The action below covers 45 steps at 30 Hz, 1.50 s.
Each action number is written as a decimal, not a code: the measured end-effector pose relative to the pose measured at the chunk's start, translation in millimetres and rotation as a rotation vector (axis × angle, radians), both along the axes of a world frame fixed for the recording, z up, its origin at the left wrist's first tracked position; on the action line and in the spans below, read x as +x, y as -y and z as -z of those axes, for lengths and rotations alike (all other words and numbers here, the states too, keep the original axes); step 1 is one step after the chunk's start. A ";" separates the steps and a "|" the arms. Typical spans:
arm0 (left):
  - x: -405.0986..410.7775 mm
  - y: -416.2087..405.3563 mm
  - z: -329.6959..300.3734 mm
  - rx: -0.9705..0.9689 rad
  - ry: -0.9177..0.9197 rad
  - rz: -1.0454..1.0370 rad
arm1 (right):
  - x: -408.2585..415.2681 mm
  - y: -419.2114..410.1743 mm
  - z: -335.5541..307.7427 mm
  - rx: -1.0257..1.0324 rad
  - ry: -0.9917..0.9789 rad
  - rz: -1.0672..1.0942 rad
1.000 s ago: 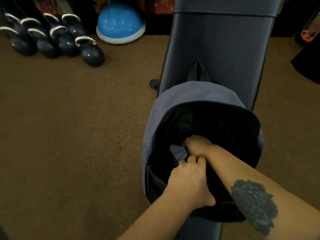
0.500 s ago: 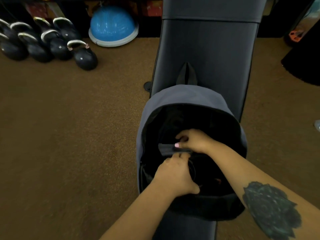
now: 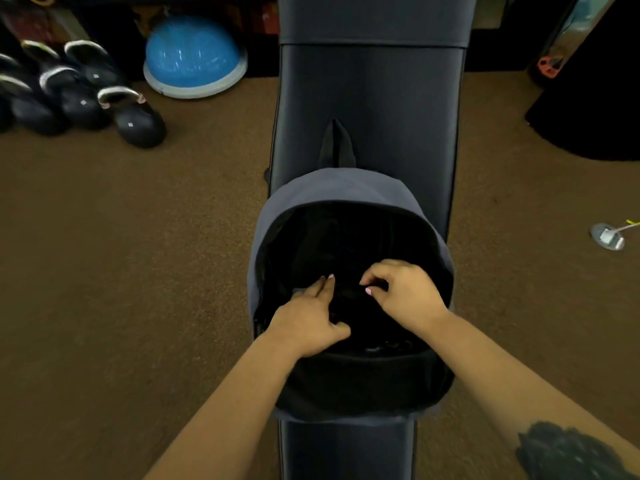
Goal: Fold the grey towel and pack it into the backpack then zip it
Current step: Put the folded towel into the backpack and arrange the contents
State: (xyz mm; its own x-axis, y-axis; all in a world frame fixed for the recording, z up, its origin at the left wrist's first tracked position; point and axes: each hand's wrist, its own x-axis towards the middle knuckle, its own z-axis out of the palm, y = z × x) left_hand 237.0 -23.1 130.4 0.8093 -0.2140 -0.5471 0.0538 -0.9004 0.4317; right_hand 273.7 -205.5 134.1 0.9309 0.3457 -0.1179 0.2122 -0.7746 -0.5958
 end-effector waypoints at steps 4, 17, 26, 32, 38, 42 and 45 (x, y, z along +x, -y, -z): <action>9.5 -0.4 2.1 0.021 0.012 0.022 | -12.2 1.4 -1.9 -0.186 -0.143 -0.068; 15.8 -6.1 17.2 -0.117 0.115 -0.185 | -21.9 -7.7 33.4 -0.637 -0.601 -0.223; 7.7 -3.9 14.4 -0.115 0.189 -0.215 | -28.7 -15.3 40.3 -0.628 -0.510 -0.276; 2.0 -9.0 11.6 -0.139 0.151 -0.182 | -16.5 -6.4 20.5 -0.565 -0.479 -0.213; 0.8 -10.0 12.2 -0.150 0.149 -0.171 | 9.8 2.0 -0.6 -0.586 -0.371 -0.158; -0.4 -8.2 13.2 -0.150 0.174 -0.186 | 12.8 0.1 4.0 -0.644 -0.331 -0.132; -1.0 -7.3 14.0 -0.137 0.179 -0.183 | 5.6 -9.5 16.7 -0.655 -0.300 -0.123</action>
State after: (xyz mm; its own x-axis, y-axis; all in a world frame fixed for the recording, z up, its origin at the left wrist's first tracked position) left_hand 236.0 -15.8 116.4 0.9224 -0.1180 -0.3679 0.1215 -0.8154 0.5661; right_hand 279.3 -196.0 117.4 0.7849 0.2170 -0.5803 0.2213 -0.9731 -0.0646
